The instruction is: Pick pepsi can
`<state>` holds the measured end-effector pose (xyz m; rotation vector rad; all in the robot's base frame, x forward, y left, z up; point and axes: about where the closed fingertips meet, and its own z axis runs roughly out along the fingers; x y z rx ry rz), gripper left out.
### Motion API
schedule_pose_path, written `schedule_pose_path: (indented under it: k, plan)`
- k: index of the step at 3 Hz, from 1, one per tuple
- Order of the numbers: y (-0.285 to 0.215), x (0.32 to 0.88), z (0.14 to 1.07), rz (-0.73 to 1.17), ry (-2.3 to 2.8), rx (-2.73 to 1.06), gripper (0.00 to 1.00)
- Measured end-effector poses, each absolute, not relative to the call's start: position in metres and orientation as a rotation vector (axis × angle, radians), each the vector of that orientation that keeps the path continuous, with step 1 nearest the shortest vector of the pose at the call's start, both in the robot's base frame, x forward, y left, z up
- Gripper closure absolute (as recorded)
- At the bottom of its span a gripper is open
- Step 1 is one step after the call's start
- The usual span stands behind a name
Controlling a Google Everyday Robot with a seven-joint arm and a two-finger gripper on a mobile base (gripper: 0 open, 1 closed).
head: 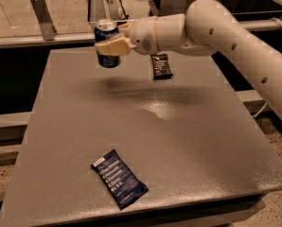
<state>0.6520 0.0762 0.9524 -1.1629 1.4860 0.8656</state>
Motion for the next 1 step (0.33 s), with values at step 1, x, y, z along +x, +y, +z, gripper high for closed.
schedule_pose_path:
  k: [1]
  plan:
    - [0.0704, 0.6516, 0.9546, 0.861, 1.484, -1.162, 1.0]
